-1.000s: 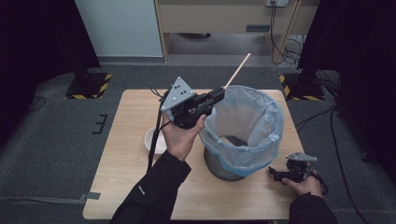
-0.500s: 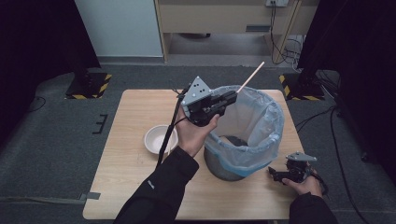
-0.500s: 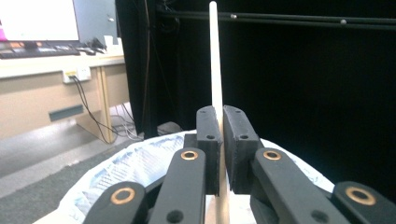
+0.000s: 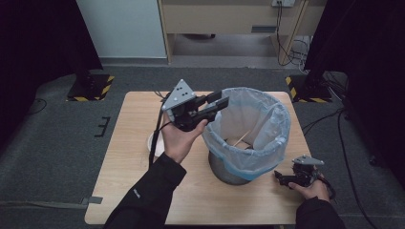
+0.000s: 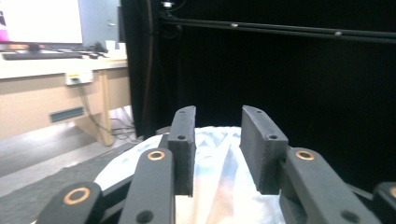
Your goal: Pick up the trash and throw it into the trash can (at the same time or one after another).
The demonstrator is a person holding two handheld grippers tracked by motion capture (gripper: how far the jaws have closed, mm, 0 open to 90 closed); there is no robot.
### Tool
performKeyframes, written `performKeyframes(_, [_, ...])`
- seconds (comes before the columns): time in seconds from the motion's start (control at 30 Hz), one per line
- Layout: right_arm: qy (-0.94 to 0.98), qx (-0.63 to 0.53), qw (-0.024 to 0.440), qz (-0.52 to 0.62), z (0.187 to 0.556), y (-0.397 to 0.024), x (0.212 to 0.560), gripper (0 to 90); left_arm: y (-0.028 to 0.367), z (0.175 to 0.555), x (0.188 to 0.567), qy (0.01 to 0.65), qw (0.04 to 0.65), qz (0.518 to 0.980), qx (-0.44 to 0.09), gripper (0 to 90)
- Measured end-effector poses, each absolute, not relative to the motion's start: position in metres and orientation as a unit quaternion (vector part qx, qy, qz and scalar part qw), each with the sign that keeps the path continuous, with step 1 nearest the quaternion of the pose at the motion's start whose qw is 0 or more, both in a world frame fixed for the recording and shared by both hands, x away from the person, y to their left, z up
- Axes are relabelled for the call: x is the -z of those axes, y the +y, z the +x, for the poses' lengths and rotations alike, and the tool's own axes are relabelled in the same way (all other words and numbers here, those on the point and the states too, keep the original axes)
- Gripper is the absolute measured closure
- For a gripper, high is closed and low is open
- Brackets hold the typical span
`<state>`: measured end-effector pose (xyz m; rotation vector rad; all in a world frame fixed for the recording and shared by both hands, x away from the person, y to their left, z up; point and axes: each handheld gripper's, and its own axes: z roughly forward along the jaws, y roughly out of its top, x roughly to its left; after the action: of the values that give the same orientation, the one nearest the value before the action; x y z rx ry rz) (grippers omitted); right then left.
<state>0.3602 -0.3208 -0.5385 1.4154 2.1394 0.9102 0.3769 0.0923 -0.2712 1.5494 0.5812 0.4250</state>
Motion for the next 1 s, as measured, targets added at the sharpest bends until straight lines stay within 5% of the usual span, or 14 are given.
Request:
performKeyframes(0.37, [0.769,-0.327,0.208,0.509,0.360,-0.321,0.538,5.5,0.152,0.376,0.303,0.321,0.619,0.680,-0.227,50.1])
performKeyframes(1.0, [0.769,-0.327,0.208,0.509,0.360,-0.321,0.538,5.5,0.201,0.394,0.398,0.425,0.517,0.703,-0.239,38.7])
